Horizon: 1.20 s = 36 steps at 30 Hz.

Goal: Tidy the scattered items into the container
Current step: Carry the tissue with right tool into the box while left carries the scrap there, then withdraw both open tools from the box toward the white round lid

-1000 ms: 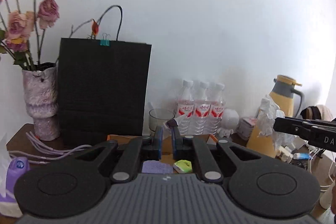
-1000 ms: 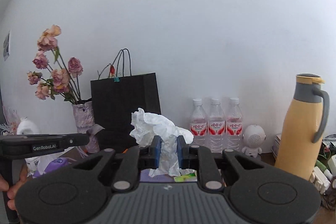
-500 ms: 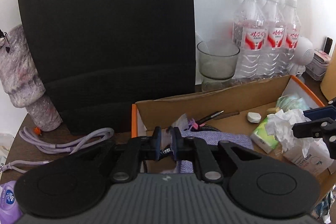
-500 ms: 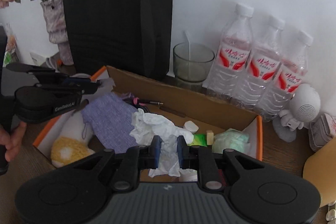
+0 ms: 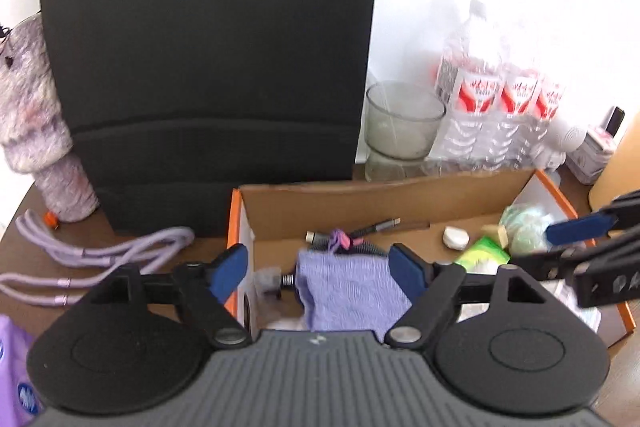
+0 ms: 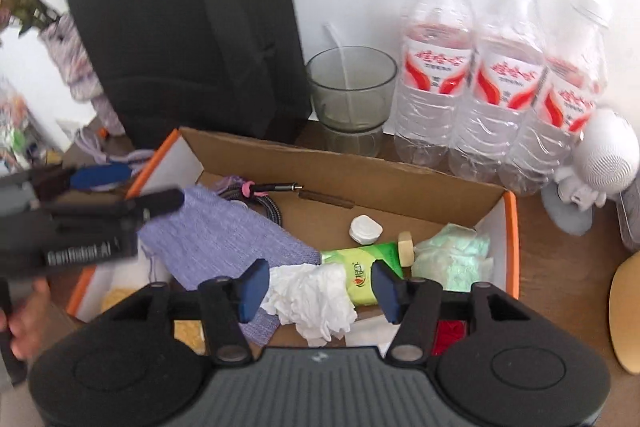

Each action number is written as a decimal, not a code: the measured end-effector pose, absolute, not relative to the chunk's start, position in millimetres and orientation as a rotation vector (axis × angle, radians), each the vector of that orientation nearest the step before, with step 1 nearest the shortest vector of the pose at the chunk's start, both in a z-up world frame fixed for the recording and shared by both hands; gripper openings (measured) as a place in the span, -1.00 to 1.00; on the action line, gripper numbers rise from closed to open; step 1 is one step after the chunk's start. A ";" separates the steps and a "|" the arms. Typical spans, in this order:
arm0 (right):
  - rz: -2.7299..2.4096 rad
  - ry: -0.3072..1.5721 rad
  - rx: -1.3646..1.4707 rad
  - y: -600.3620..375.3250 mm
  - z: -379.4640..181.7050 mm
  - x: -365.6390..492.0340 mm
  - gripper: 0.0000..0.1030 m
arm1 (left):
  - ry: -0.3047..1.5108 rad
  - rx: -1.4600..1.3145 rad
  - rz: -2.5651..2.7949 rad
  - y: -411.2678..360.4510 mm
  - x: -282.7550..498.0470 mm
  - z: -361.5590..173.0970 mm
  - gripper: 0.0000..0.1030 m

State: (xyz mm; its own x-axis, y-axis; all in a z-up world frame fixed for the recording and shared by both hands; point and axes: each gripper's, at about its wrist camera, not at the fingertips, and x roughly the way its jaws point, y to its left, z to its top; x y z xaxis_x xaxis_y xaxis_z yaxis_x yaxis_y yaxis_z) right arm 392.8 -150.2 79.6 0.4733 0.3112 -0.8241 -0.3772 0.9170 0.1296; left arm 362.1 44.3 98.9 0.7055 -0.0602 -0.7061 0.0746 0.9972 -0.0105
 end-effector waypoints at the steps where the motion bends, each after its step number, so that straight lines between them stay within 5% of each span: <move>1: 0.403 0.984 -0.078 -153.5 81.1 389.4 0.34 | 0.791 0.022 -0.070 42.5 359.2 99.7 0.59; 7: 0.339 0.929 -0.080 -174.0 97.0 359.6 0.36 | 0.752 -0.015 0.005 37.9 320.6 110.3 1.00; 14: 0.357 0.422 -0.113 -199.4 110.7 256.0 0.57 | 0.367 -0.040 0.056 35.4 222.0 108.7 1.00; 23: 0.275 0.267 -0.168 -185.0 101.8 167.0 0.57 | 0.292 -0.035 0.040 22.9 138.4 117.0 1.00; 34: 0.283 0.474 -0.008 -216.8 21.3 47.7 0.54 | 0.438 -0.005 -0.121 13.4 6.8 53.8 1.00; 36: 0.276 0.529 -0.026 -215.0 8.4 63.2 0.16 | 0.461 0.013 -0.137 7.8 19.9 46.9 1.00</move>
State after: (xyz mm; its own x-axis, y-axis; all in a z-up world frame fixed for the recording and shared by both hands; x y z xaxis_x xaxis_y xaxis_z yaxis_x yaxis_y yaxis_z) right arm 63.2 -215.0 8.4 0.8271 0.2534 -0.5017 -0.2669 0.9626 0.0462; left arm 19.9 7.8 46.9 0.8867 -0.1289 -0.4440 0.1347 0.9907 -0.0187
